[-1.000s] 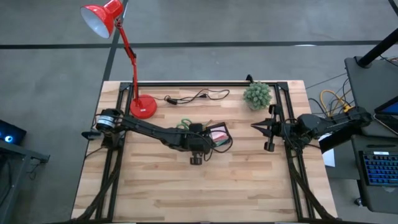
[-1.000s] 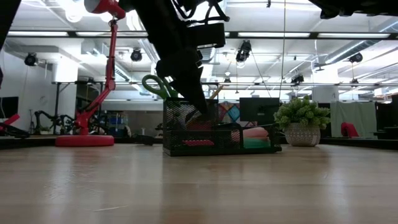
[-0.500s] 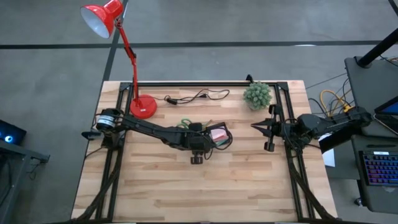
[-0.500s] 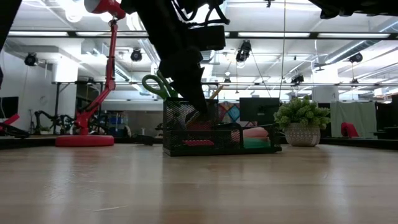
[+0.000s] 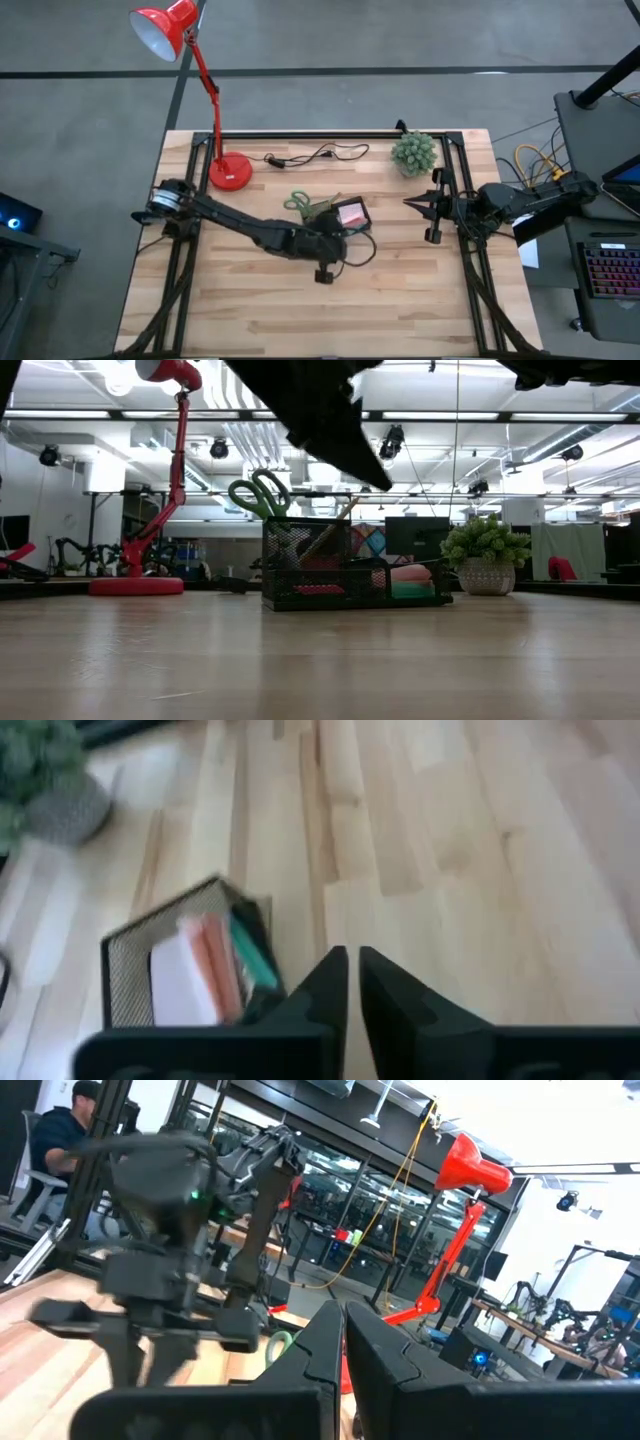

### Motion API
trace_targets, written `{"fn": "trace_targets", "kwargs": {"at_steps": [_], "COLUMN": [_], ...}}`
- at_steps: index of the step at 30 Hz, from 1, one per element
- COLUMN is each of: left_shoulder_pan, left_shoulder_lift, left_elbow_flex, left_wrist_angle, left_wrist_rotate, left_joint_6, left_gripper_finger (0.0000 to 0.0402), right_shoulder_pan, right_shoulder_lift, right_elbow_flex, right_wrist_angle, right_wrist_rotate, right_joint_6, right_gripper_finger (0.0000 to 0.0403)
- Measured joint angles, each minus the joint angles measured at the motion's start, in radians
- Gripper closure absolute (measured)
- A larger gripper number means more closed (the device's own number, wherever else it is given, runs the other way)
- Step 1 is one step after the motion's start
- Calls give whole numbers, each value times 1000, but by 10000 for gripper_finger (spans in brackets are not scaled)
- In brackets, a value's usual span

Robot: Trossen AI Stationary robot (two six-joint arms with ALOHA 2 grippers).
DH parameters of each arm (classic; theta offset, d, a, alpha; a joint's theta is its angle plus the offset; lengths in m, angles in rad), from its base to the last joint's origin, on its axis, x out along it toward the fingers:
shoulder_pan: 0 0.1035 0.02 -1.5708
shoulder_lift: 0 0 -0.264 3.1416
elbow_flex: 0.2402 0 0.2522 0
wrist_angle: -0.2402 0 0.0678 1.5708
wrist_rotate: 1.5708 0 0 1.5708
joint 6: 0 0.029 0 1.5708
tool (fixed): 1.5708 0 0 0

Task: Pick and place office supplies into organizer
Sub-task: Return to Home Position

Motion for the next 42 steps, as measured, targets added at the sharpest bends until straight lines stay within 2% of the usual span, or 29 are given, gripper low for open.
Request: {"fn": "trace_targets", "kwargs": {"at_steps": [2,8,13,18,23,25,30,33,39,42], "left_shoulder_pan": [-4,7,34,89,194,248,341,346,336,336], "left_shoulder_lift": [-7,-81,-231,-454,-672,-745,-948,-1075,-1277,-1360], "left_elbow_flex": [-9,-87,-224,-486,-790,-892,-1025,-1071,-1168,-1206], "left_wrist_angle": [30,117,289,534,851,931,879,778,746,671], "left_wrist_rotate": [0,-4,-2,19,155,198,208,212,238,238], "left_joint_6": [4,62,157,239,261,263,289,282,279,278], "left_gripper_finger": [396,394,400,401,401,401,401,401,402,402], "right_shoulder_pan": [0,0,0,0,0,0,0,0,0,0], "right_shoulder_lift": [0,0,0,0,0,0,0,0,0,0], "right_elbow_flex": [0,0,0,0,0,0,0,0,0,0], "right_wrist_angle": [0,0,-1,-11,-14,-15,-15,-17,-21,-24], "right_wrist_rotate": [0,0,0,0,0,0,0,0,0,0], "right_joint_6": [0,26,26,26,26,25,18,18,20,25], "right_gripper_finger": [394,394,394,394,394,394,394,394,394,394]}}
